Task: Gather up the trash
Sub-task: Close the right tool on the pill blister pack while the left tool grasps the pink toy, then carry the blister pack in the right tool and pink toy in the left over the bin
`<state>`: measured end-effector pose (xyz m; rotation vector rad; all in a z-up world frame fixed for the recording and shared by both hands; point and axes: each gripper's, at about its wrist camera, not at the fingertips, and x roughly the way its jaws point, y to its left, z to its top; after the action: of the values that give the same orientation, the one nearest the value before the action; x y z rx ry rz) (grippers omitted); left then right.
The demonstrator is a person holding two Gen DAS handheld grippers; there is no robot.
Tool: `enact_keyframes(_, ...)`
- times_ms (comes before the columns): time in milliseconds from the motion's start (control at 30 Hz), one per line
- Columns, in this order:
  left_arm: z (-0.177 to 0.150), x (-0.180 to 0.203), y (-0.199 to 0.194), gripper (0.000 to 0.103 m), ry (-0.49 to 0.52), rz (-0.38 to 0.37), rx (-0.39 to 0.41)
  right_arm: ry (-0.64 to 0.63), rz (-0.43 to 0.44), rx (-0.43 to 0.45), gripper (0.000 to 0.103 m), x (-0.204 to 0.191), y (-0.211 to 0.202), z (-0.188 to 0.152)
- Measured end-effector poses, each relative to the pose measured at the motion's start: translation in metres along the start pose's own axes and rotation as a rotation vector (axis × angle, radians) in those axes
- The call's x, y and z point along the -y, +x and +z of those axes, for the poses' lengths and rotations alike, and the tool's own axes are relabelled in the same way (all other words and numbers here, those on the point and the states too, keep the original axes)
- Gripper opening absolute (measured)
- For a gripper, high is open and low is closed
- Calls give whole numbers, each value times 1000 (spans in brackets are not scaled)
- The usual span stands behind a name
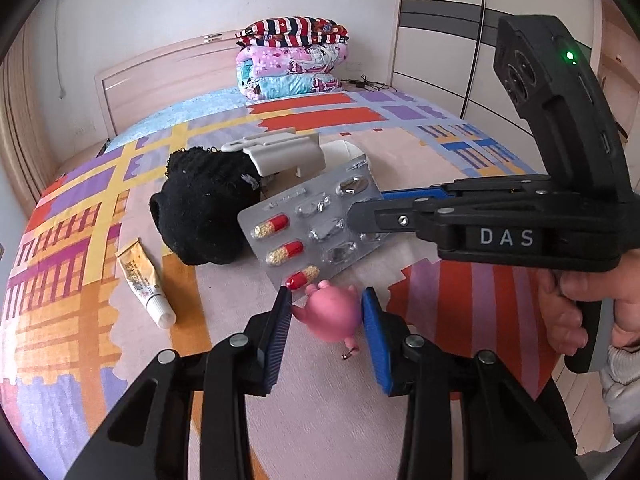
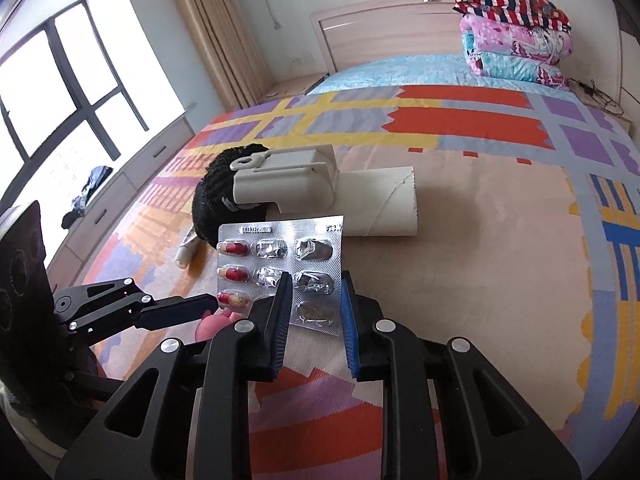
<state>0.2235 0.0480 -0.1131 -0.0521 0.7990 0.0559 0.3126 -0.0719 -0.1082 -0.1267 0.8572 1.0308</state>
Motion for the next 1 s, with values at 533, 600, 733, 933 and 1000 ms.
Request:
enact_keyframes(533, -6, 14, -45, 35, 18, 0, 49, -11, -30, 46, 24, -11, -34, -6)
enact_keyframes(600, -9, 17, -51, 35, 19, -1, 53, -11, -30, 49, 24, -13, -39, -9)
enact_keyframes(733, -15, 22, -62, 35, 23, -3, 57, -16, -35, 57, 24, -15, -50, -14)
enact_keyframes(933, -23, 31, -79, 35, 21, -11, 68, -23, -47, 71, 24, -21, -68, -23)
enact_keyframes(1000, -26, 35, -85, 35, 23, -12, 72, -30, -48, 74, 24, -24, -74, -27)
